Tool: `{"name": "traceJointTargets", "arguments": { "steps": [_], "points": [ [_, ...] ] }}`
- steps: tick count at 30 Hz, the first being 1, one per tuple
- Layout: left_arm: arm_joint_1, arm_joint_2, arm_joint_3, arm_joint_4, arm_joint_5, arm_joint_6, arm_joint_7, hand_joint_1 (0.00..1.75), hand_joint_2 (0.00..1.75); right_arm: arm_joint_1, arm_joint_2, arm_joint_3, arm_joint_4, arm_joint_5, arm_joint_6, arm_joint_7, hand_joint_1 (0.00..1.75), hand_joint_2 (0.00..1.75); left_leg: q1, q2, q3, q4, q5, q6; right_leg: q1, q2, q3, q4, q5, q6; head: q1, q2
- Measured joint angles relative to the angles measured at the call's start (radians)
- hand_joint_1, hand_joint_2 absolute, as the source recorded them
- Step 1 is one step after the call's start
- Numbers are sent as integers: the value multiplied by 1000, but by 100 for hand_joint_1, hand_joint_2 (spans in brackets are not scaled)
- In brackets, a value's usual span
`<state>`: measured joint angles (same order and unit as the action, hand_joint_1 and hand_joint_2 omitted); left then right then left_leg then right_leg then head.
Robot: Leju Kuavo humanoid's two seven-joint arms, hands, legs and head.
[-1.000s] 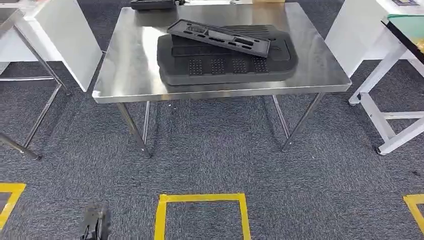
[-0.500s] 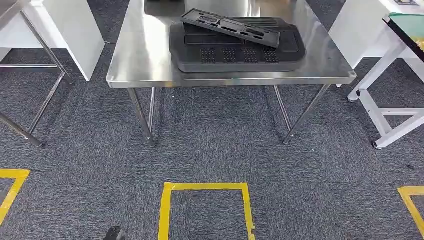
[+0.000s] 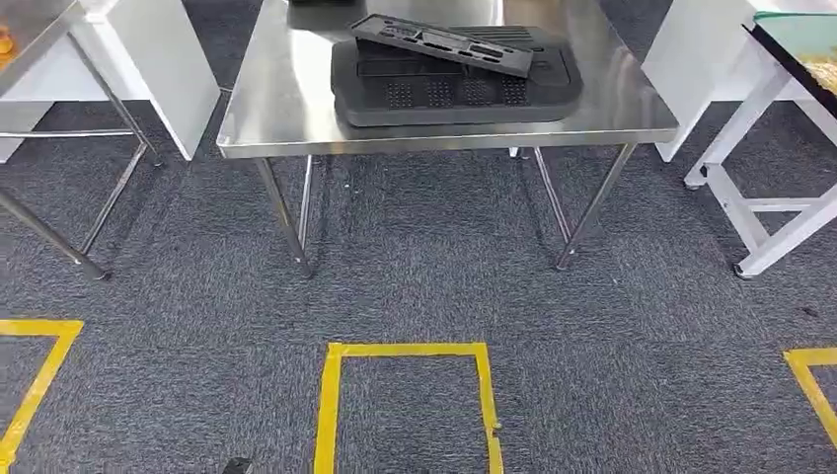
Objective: Take the parts from the cabinet and place them on the table.
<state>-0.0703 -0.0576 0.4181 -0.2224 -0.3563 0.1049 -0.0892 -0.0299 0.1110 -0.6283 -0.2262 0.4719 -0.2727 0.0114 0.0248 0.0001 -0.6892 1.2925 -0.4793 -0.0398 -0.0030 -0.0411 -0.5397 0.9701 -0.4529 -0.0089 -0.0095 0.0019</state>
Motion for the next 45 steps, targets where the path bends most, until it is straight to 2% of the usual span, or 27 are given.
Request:
{"name": "traceJointTargets", "arguments": {
  "steps": [2,3,7,8,10,12,13,14,16,17,18,22,23,25,27,28,29,30,32,33,34,38,39,40,41,43,45],
  "points": [
    [1,0,0,1,-10,2,24,0,0,0,6,9,0,16,11,2,0,0,5,40,121,-162,21,-7,-3,-18,-13,18,4,5,-1,0],
    [-1,-3,0,1,-12,1,29,0,0,0,6,14,0,24,15,5,0,0,-8,72,159,-222,-20,-10,7,-25,-24,26,4,10,-5,0],
    [6,-5,0,2,-38,13,38,0,0,-4,14,30,2,51,32,16,0,0,-12,34,146,-261,-31,39,10,-64,-36,39,15,29,3,0],
    [9,-8,0,3,-47,19,35,0,0,-3,14,33,2,56,34,18,0,0,-6,25,144,-265,-22,52,5,-51,-48,50,6,33,2,0],
    [9,-10,-1,3,-64,30,25,0,0,0,16,37,2,62,39,18,0,0,-5,11,125,-264,-7,71,0,15,-92,155,-66,29,11,0],
    [8,-13,-7,3,-80,30,19,0,0,2,16,40,2,67,43,19,0,0,-7,-12,105,-264,8,73,-2,31,-155,314,-135,26,11,0],
    [9,-14,-10,3,-87,28,19,0,0,2,16,40,2,71,45,20,0,0,-7,-23,97,-264,15,72,-2,33,-167,355,-149,30,10,0],
    [10,-15,-12,3,-94,28,19,0,0,1,16,41,2,74,45,20,0,0,-7,-33,90,-263,21,70,-1,35,-154,344,-144,35,10,0],
    [9,-18,-16,4,-104,29,19,0,0,1,16,43,2,82,50,21,0,0,-7,-59,79,-263,34,65,-1,46,-58,188,-93,48,10,0],
    [8,-19,-18,4,-107,31,19,0,0,0,15,45,2,85,51,22,0,0,-6,-71,75,-264,41,61,-2,71,6,84,-67,48,11,0],
    [7,-21,-23,4,-114,33,19,0,0,0,14,45,2,86,51,23,0,0,-5,-79,72,-263,46,56,-2,119,40,16,-67,39,11,0],
    [10,-23,-26,5,-116,56,12,0,0,-1,15,46,2,93,52,24,0,0,-7,-115,65,-275,67,27,11,85,35,17,-48,14,10,0],
    [12,-22,-26,5,-115,64,9,0,0,-1,17,46,2,94,53,24,0,0,-5,-107,58,-267,68,25,-5,68,36,7,-36,3,10,0],
    [12,-23,-26,5,-113,74,5,0,0,1,17,46,2,95,53,24,0,0,-11,-29,18,-184,-8,22,0,48,36,8,-30,-8,0,0],
    [11,-24,-26,5,-113,76,2,0,0,8,18,46,2,96,53,24,0,0,-10,-8,-46,-24,-91,15,4,19,30,9,-27,-11,-3,0],
    [12,-26,-26,6,-113,76,2,0,0,9,18,46,2,96,53,24,0,0,-10,-6,-68,39,-112,12,6,4,27,10,-27,-10,-3,0],
    [14,-26,-26,6,-113,76,2,0,0,9,18,46,2,96,53,24,0,0,-10,-3,-63,47,-107,11,6,-11,26,11,-27,-10,-3,0],
    [15,-26,-26,6,-113,79,0,0,0,9,19,46,2,96,53,24,0,0,-10,-1,-31,7,-82,11,6,-23,26,12,-27,-10,-3,0],
    [14,-26,-26,6,-113,94,-18,0,0,6,20,46,2,96,55,24,0,0,-10,26,76,-163,-13,16,6,-45,30,16,-28,-9,-3,0],
    [13,-26,-26,6,-113,107,-34,0,0,6,21,46,2,96,56,24,0,0,-11,78,127,-245,4,20,9,-54,32,19,-33,-2,-4,0],
    [9,-27,-26,6,-113,119,-45,0,0,6,21,45,2,96,56,23,0,0,-22,91,132,-266,-4,26,23,-65,27,27,-37,3,-6,0],
    [12,-29,-24,8,-112,144,-66,0,0,0,23,45,2,98,59,19,0,0,-20,39,116,-272,10,53,20,-104,28,26,-37,18,2,0],
    [12,-32,-22,8,-108,143,-65,0,0,1,23,45,2,101,60,19,0,0,-15,28,113,-274,16,60,15,-52,15,43,-52,26,4,0],
    [11,-31,-21,8,-106,143,-63,0,0,2,24,45,2,102,61,19,0,0,-12,19,107,-274,20,68,11,-3,-6,89,-83,24,9,0],
    [9,-32,-21,8,-106,138,-64,0,0,5,24,45,2,103,63,19,0,0,-12,6,101,-274,24,73,5,21,-40,168,-123,19,10,0],
    [9,-32,-21,8,-106,122,-66,0,0,7,24,45,3,106,64,19,0,0,-13,-25,88,-273,32,74,0,33,-108,319,-179,19,10,0],
    [12,-32,-21,8,-106,113,-67,0,0,9,24,45,3,111,67,19,0,0,-12,-54,81,-273,39,70,-4,36,-106,317,-164,35,10,0]
  ]
}}
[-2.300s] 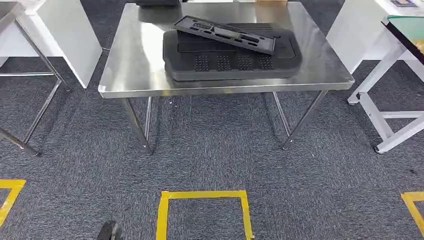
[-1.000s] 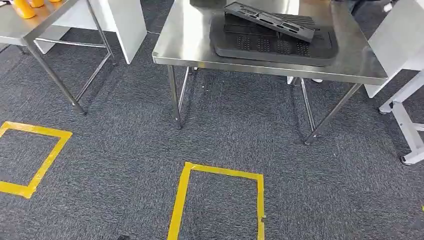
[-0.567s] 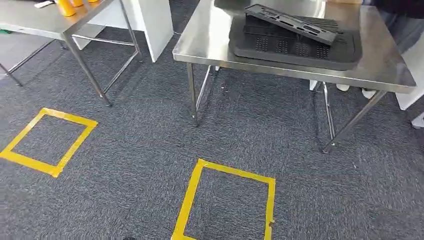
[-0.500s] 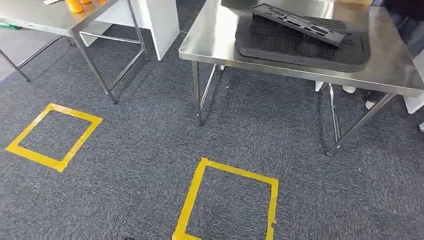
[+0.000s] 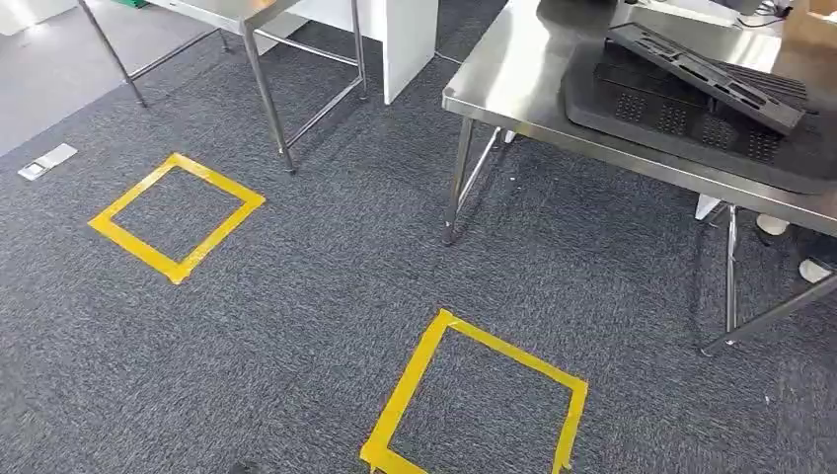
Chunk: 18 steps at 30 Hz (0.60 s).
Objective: Take the parts from the cabinet and place them on the table.
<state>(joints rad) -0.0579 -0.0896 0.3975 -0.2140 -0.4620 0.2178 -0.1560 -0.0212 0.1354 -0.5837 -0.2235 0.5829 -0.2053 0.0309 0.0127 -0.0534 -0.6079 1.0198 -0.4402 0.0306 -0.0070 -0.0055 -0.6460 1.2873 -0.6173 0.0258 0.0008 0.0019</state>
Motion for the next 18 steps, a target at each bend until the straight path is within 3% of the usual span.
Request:
{"name": "traceJointTargets", "arguments": {
  "steps": [2,3,4,5,8,9,10,11,12,14,15,16,17,18],
  "points": [
    [1,-1,0,2,1,-8,0,0,0,-1,-1,0,0,3,5,0,0,0,2,-31,-3,0,7,-8,-6,14,88,-171,70,20,0,0],
    [1,-2,0,2,1,-12,0,0,0,-1,-2,0,0,4,8,0,0,0,3,-44,-5,0,11,-14,-9,51,137,-263,99,24,0,0],
    [1,-2,0,2,-1,-13,0,0,0,-2,-4,0,0,6,11,1,0,0,-2,-54,-8,3,15,-21,-5,81,146,-293,98,17,-1,0],
    [1,-3,0,2,-5,-16,0,0,0,-2,-4,0,1,7,13,2,0,0,-2,-58,-10,2,18,-26,-5,66,142,-296,105,8,-1,0],
    [3,-3,0,2,-10,-19,5,0,0,-6,-6,0,1,12,17,5,0,0,4,-75,-13,-7,27,-42,7,52,141,-290,108,-5,-2,0],
    [6,-4,0,3,-10,-19,8,0,0,-7,-7,0,1,13,18,6,0,0,4,-85,-18,-8,32,-49,4,40,146,-295,114,-13,0,0],
    [7,-3,0,5,-11,-20,11,0,0,-8,-7,0,1,17,20,9,0,0,7,-65,-23,4,25,-48,-7,24,149,-301,122,-24,-1,0],
    [6,-4,0,5,-15,-19,13,0,0,-6,-8,0,1,19,20,10,0,0,-2,-7,-41,40,-9,-49,-3,13,146,-301,125,-29,-6,0],
    [5,-5,0,6,-19,-20,15,0,0,-3,-8,0,1,22,21,10,0,0,-1,24,-71,110,-56,-53,-2,1,145,-300,125,-35,-14,0],
    [4,-8,0,6,-20,-20,15,0,0,2,-10,0,1,24,23,11,0,0,1,46,-139,274,-133,-58,5,-32,141,-300,125,-36,-13,0],
    [5,-9,0,6,-20,-20,16,0,0,3,-10,0,1,24,23,11,0,0,1,49,-152,313,-141,-59,7,-46,140,-299,125,-36,-14,0],
    [6,-9,0,7,-21,-20,17,0,0,3,-10,0,1,24,23,11,0,0,1,51,-142,303,-129,-58,8,-60,140,-299,125,-35,-13,0],
    [7,-9,0,7,-21,-19,17,0,0,3,-10,0,1,24,24,11,0,0,1,53,-106,249,-98,-57,8,-73,141,-299,125,-35,-15,0],
    [6,-8,0,7,-21,-19,17,0,0,1,-10,0,1,24,24,11,0,0,1,62,-53,160,-60,-53,7,-86,143,-299,124,-36,-14,0]
  ]
}}
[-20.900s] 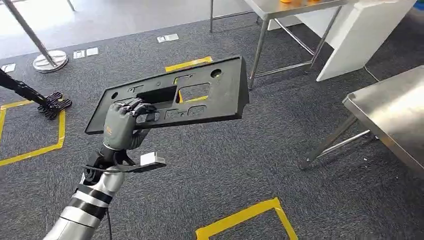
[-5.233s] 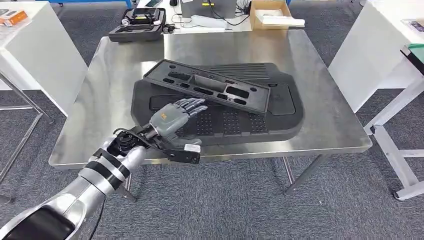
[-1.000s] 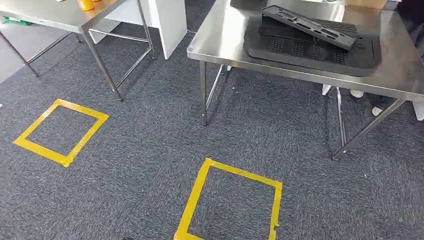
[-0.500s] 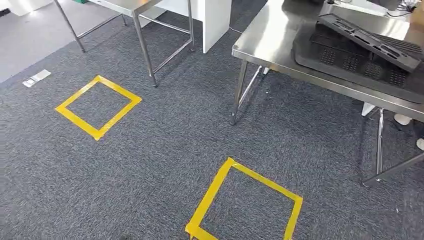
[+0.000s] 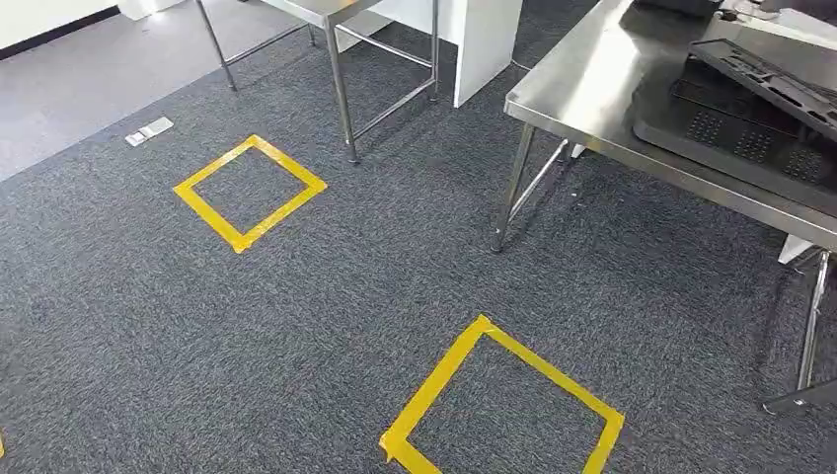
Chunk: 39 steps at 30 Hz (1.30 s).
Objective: Take the parts from the cabinet and place them on the table.
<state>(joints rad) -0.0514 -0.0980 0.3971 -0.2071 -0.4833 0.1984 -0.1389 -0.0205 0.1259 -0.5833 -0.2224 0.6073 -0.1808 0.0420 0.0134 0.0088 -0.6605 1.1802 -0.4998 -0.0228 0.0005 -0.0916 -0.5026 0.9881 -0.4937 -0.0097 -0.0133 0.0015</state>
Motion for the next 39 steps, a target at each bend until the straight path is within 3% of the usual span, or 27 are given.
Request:
{"name": "traceJointTargets", "arguments": {
  "steps": [1,2,6,7,8,9,11,12,13,18,19,20,21,22,23,24,26,27,28,29,31,32,33,34,37,38,39],
  "points": [
    [-1,0,0,0,0,0,0,0,0,-2,1,0,0,0,0,0,0,0,-1,27,57,-93,33,4,0,-11,3,0,-2,1,0,0],
    [-3,0,0,0,0,0,0,0,0,-2,0,0,0,1,0,0,0,0,-8,89,88,-151,29,8,9,-20,4,2,-6,7,-1,0],
    [-1,0,1,1,5,0,1,0,0,-10,0,3,0,18,2,2,0,0,-19,33,75,-157,40,31,15,-62,9,0,-7,20,6,0],
    [-1,-2,2,1,10,0,0,0,0,-10,0,4,0,24,2,3,0,0,-6,19,78,-165,48,43,11,-49,1,7,-15,28,5,0],
    [-1,-2,2,1,12,-2,-3,0,0,-9,0,6,0,29,2,4,0,0,-5,8,74,-166,51,47,7,22,-11,35,-35,32,14,0],
    [-1,-1,3,1,12,-2,-3,0,0,-8,0,8,0,32,2,4,0,0,-3,-2,70,-166,56,54,3,63,-37,95,-67,28,16,0],
    [-3,-2,6,1,11,-5,0,0,0,-4,1,12,1,37,2,4,0,0,-4,-36,58,-166,61,59,-3,86,-124,276,-138,23,15,0],
    [-3,-2,7,1,11,-8,3,0,0,-4,2,13,1,38,2,4,0,0,-4,-50,55,-166,64,58,-3,87,-148,324,-149,27,15,0],
    [0,-2,9,1,11,-9,5,0,0,-2,2,14,1,39,1,4,0,0,-4,-67,53,-166,67,57,-4,87,-151,325,-140,34,15,0],
    [0,-2,10,1,11,-9,5,0,0,-2,2,14,1,39,1,4,0,0,-4,-70,53,-166,67,56,-4,87,-149,320,-137,36,15,0],
    [1,-2,10,1,10,-9,5,0,0,-2,2,15,1,39,0,4,0,0,-3,-81,52,-165,70,55,-5,89,-133,285,-119,44,16,0],
    [1,-2,10,2,3,-11,14,0,0,-3,3,17,1,39,-5,5,0,0,-2,-119,51,-165,77,46,-12,130,-27,70,-32,62,16,0],
    [2,-2,11,2,1,-15,18,0,0,-6,6,17,1,39,-11,6,0,0,-7,-154,40,-166,89,24,-4,156,-7,10,-15,32,14,0],
    [10,0,13,2,0,-18,19,0,0,-8,10,17,1,39,-12,6,0,0,-2,-171,34,-167,97,10,-10,128,3,1,-3,14,15,0],
    [11,0,14,2,0,-19,20,0,0,-8,12,17,1,39,-12,7,0,0,-6,-101,21,-144,77,13,-12,113,4,0,1,6,13,0],
    [11,0,14,2,-2,-19,24,0,0,-6,16,16,1,39,-11,7,0,0,-8,-51,0,-94,36,9,-10,102,2,0,2,-1,4,0],
    [8,-2,15,2,-5,-21,24,0,0,2,16,16,1,39,-11,7,0,0,-4,-19,-70,65,-49,0,-4,68,-1,0,2,-6,2,0],
    [8,-2,15,2,-7,-21,25,0,0,4,17,16,1,39,-12,7,0,0,-1,-16,-98,131,-72,-4,-3,50,-2,1,2,-6,1,0],
    [9,-2,15,2,-7,-21,27,0,0,4,17,16,1,40,-12,7,0,0,2,-13,-102,149,-70,-6,-2,34,-3,1,2,-6,2,0],
    [11,-1,16,2,-7,-21,29,0,0,3,18,16,1,40,-12,7,0,0,3,-10,-82,120,-49,-8,-2,22,-3,1,1,-5,1,0],
    [11,0,16,2,-7,-21,31,0,0,1,20,16,1,40,-12,7,0,0,6,11,16,-40,22,-8,-3,-4,1,1,-2,-2,1,0],
    [9,2,16,2,-8,-20,32,0,0,1,21,16,1,41,-12,7,0,0,5,57,68,-121,48,-7,0,-13,5,3,-6,3,0,0],
    [6,0,16,2,-9,-20,33,0,0,2,21,16,1,41,-12,7,0,0,-3,94,83,-147,38,-2,13,-23,1,6,-12,11,-2,0],
    [5,0,16,2,-10,-20,34,0,0,2,22,16,1,41,-12,7,0,0,-2,70,79,-150,39,8,14,-33,0,5,-14,15,9,0],
    [6,1,16,2,-18,-17,37,0,0,-4,23,16,0,41,-12,5,0,0,-9,34,69,-155,48,26,10,-67,13,3,-14,26,9,0],
    [6,0,16,2,-19,-16,37,0,0,-4,24,16,0,41,-12,5,0,0,-1,20,70,-159,54,34,3,-25,0,16,-26,34,10,0],
    [5,1,16,2,-19,-16,39,0,0,-1,25,15,0,41,-12,4,0,0,-1,9,67,-160,58,41,-1,44,-17,59,-53,31,14,0]
  ]
}}
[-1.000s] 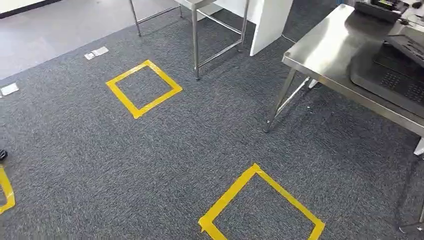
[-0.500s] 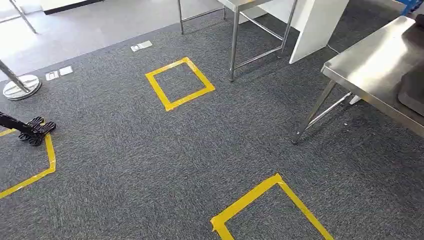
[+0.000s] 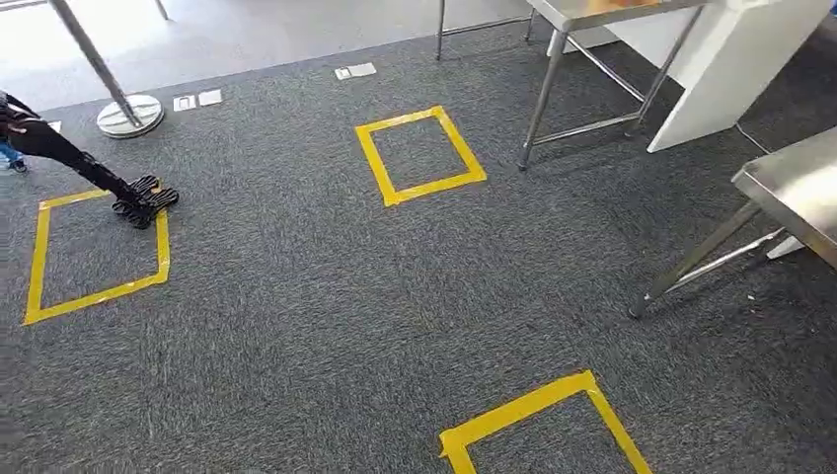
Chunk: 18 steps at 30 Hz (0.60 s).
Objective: Take the parts from the cabinet and place them on the table.
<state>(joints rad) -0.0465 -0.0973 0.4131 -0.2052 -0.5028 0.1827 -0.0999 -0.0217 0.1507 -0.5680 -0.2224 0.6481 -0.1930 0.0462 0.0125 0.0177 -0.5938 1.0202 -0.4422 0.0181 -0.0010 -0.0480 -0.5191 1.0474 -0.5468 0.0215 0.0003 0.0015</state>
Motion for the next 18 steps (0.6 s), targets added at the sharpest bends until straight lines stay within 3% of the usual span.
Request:
{"name": "traceJointTargets", "arguments": {
  "steps": [1,2,3,4,5,7,8,9,10,13,14,15,16,18],
  "points": [
    [-2,0,0,0,0,0,0,0,0,2,0,0,0,0,0,0,0,0,0,-12,-4,0,3,5,-1,27,-33,71,-34,-6,2,0],
    [-5,0,0,0,-1,0,0,0,0,4,0,0,0,0,0,0,0,0,-1,-32,-10,0,5,8,-2,39,-83,172,-74,-11,1,0],
    [-5,0,0,0,-1,0,0,0,0,4,0,0,0,0,0,0,0,0,-2,-49,-14,0,8,11,-2,43,-123,247,-97,-11,2,0],
    [-5,0,0,0,-1,0,0,0,0,5,0,0,0,0,0,0,0,0,-2,-66,-16,0,10,11,-3,44,-141,277,-98,-5,1,0],
    [-3,0,0,0,-1,1,0,0,0,6,0,0,0,0,0,0,0,0,-2,-84,-17,0,12,10,-4,45,-132,250,-77,5,2,0],
    [-3,0,0,0,-3,9,-11,0,0,5,0,-1,0,0,0,0,0,0,-1,-118,-17,0,17,3,-9,60,-54,82,-1,24,2,0],
    [-4,-1,0,0,-3,16,-15,0,0,6,0,-2,0,1,0,-1,0,0,-1,-130,-18,1,20,-1,-14,101,-15,0,28,28,2,0],
    [-5,-2,1,0,-3,18,-18,0,0,6,0,-5,0,1,0,-1,0,0,-2,-139,-20,3,22,-7,-16,152,-3,-39,34,24,2,0],
    [-7,-1,3,0,0,25,-21,0,0,5,1,-6,0,3,0,-2,0,0,-8,-150,-23,3,22,-12,-12,135,-4,-41,40,10,1,0],
    [-2,-2,21,0,22,28,-18,0,0,0,0,-7,0,10,0,-2,0,0,-1,-177,-30,-6,34,-30,-1,105,9,-40,47,-11,1,0],
    [-1,-3,30,0,34,26,-16,0,0,0,1,-7,0,13,1,-2,0,0,1,-155,-35,7,29,-30,-14,88,7,-49,55,-23,0,0],
    [-1,-4,38,0,39,25,-15,0,0,4,1,-7,0,14,2,-3,0,0,-6,-85,-49,39,0,-32,-12,74,8,-49,58,-28,-3,0],
    [-2,-5,42,0,42,25,-13,0,0,6,1,-7,0,16,3,-4,0,0,-5,-48,-77,102,-46,-37,-10,59,8,-49,57,-34,-10,0],
    [-4,-8,50,0,45,22,-13,0,0,12,0,-8,0,16,4,-4,0,0,0,-26,-150,265,-126,-44,-5,23,6,-49,56,-36,-12,0]
  ]
}}
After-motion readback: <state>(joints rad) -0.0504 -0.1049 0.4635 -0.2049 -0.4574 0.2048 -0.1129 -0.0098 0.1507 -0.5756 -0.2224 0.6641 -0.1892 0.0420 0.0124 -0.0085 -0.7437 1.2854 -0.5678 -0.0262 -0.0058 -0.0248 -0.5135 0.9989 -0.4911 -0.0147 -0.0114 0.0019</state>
